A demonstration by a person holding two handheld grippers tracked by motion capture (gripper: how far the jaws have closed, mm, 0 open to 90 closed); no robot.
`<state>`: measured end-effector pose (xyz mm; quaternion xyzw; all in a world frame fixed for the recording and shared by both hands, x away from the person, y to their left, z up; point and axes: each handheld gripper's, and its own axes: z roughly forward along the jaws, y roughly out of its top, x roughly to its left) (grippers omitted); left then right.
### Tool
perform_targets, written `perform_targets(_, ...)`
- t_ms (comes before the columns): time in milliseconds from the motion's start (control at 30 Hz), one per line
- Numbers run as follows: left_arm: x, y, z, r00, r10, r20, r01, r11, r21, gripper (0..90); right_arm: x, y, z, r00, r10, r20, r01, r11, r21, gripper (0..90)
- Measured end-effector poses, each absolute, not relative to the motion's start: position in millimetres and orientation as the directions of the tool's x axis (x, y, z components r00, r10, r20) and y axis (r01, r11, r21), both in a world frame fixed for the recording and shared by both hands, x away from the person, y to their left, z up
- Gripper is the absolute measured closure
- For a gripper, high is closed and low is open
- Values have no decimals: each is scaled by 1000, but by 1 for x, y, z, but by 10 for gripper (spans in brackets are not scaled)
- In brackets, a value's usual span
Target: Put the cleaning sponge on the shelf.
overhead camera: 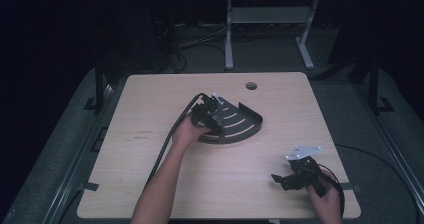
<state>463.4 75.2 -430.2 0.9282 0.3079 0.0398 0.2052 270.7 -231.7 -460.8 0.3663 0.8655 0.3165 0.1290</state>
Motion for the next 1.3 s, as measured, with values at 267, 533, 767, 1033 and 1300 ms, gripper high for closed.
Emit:
perform_targets(267,465,78,-438,801,593,-74,571,-722,392,334,271,-232,-460,-699,715,3,548,533,645,140)
perform_targets(533,464,77,-438,804,593,-56,565,-729,386,304,272,-231,-461,-704,710,-4,544,543,640,140)
perform_targets(767,465,79,-436,796,601,-74,578,-718,387,252,271,-230,-460,-701,713,-1,546,537,643,140)
perform_targets(1033,463,81,-431,794,606,-56,572,-711,409,208,272,-231,-460,-702,712,-6,545,543,639,141)
perform_targets(1300,460,85,-422,795,605,-50,562,-702,438,189,272,-230,-459,-700,714,-3,545,537,644,141)
